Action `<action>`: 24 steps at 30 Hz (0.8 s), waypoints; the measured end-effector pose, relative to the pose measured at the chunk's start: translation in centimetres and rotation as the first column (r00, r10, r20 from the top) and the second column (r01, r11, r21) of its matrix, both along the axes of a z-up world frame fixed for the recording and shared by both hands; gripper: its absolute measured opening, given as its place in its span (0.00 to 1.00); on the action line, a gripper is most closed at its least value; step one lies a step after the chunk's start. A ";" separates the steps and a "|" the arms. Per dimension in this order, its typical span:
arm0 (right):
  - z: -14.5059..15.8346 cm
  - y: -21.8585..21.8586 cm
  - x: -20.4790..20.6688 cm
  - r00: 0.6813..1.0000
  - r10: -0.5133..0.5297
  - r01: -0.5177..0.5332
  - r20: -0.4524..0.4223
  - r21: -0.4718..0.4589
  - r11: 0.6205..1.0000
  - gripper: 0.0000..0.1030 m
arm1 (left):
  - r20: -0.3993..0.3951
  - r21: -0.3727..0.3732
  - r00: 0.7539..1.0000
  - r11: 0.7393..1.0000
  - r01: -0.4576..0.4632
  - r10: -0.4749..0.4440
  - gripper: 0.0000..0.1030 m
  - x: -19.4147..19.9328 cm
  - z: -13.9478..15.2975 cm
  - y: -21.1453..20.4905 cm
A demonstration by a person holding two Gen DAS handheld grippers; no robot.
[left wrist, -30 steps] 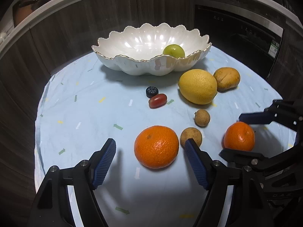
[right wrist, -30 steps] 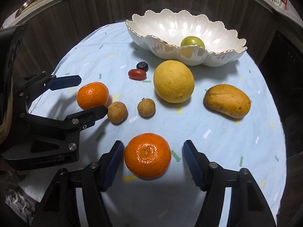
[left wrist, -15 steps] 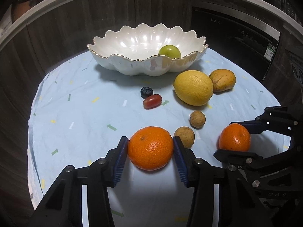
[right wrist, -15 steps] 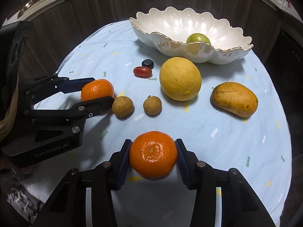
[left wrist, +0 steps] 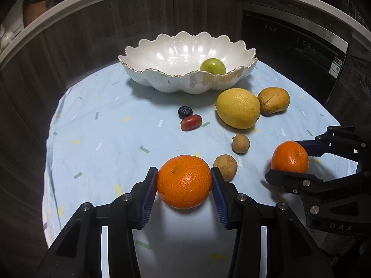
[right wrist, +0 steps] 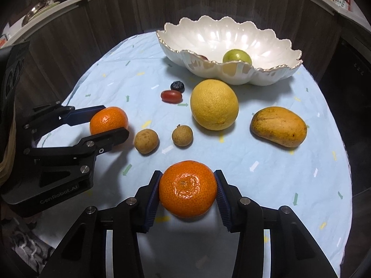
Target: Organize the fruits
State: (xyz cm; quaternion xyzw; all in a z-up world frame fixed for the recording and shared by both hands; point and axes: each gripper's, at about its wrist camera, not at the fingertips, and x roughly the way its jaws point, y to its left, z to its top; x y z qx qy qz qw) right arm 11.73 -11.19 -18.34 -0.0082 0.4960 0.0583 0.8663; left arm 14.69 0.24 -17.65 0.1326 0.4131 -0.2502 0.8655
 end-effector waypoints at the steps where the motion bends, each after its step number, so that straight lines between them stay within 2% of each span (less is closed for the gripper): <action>1: 0.2 0.0 -0.1 1.000 -0.001 0.001 0.007 0.002 1.000 0.44 | 0.004 0.001 1.000 1.000 -0.006 0.006 0.44 -0.2 0.2 0.0; 24: 4.2 -2.0 -1.3 0.990 -0.047 0.040 0.133 0.051 0.998 0.44 | 0.045 0.010 0.990 0.991 -0.132 0.132 0.43 -2.5 4.8 -1.0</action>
